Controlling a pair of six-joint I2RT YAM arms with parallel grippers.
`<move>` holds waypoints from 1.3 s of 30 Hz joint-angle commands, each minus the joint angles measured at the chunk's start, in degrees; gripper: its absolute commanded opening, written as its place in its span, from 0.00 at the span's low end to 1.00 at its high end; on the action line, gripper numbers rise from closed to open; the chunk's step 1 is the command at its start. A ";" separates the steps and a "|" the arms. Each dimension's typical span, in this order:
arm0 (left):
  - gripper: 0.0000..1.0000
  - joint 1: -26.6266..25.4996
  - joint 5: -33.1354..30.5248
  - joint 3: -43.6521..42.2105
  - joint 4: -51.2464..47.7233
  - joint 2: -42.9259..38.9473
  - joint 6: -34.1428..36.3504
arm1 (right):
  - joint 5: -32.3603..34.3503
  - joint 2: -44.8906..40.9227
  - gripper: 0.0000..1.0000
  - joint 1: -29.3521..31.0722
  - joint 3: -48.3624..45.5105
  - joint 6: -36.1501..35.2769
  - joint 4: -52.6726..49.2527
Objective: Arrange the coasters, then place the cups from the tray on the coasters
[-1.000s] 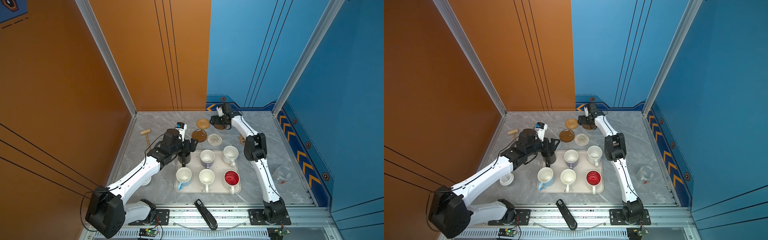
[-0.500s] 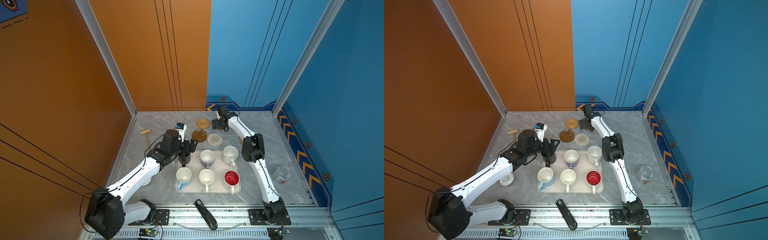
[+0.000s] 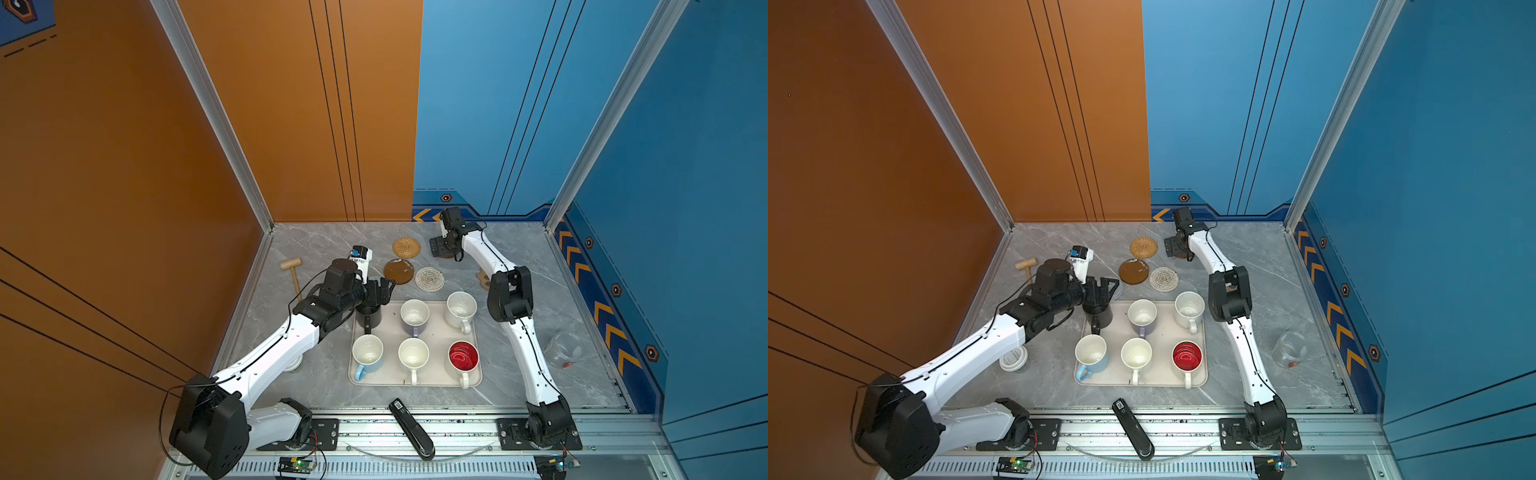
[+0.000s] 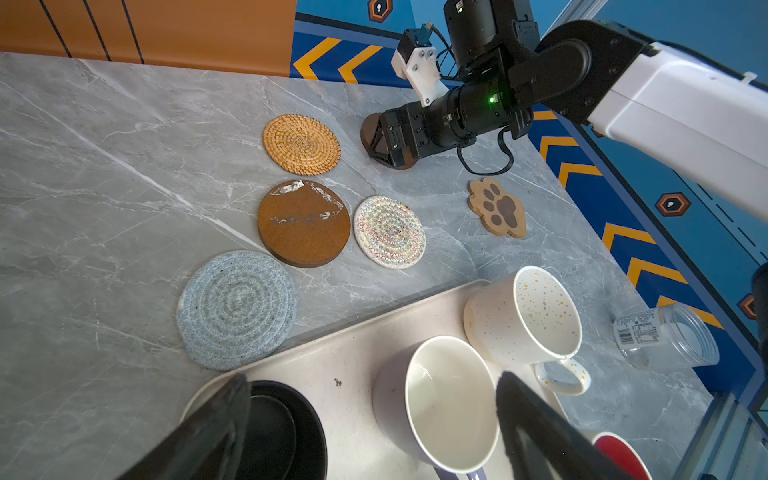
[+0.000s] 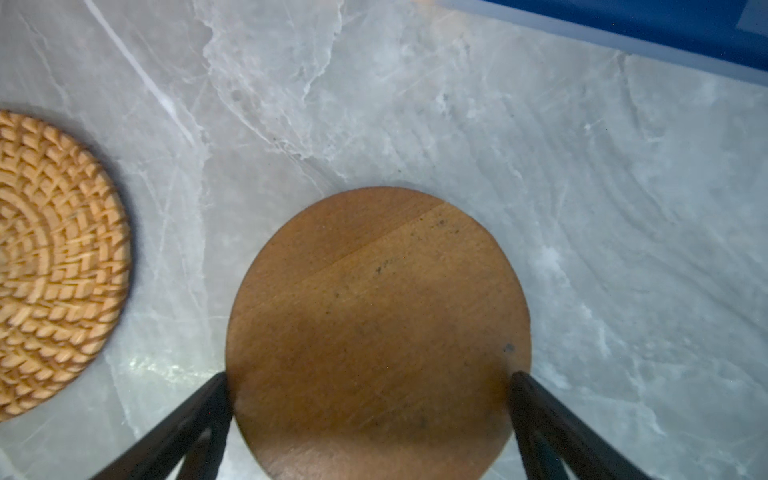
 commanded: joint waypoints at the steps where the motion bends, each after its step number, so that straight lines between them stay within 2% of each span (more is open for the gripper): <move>1: 0.93 0.42 -0.17 -0.36 0.80 -0.17 -0.24 | -2.12 2.23 1.00 -1.03 0.43 2.63 -4.82; 9: 0.93 0.40 0.08 -0.40 1.05 0.10 -0.20 | -2.67 0.92 0.99 -2.06 -2.25 5.20 -6.37; 27: 0.93 0.74 0.80 -2.17 2.39 -0.93 -0.60 | 1.68 -7.38 0.95 -2.41 -13.46 6.03 -8.44; 35: 0.93 0.88 0.43 -2.69 2.35 -1.75 -0.65 | -2.99 -11.20 0.94 -1.99 -12.68 6.18 -3.47; 39: 0.93 0.97 0.36 -2.69 2.48 -1.51 -0.65 | -5.29 -10.96 0.95 -2.02 -9.09 7.01 -1.18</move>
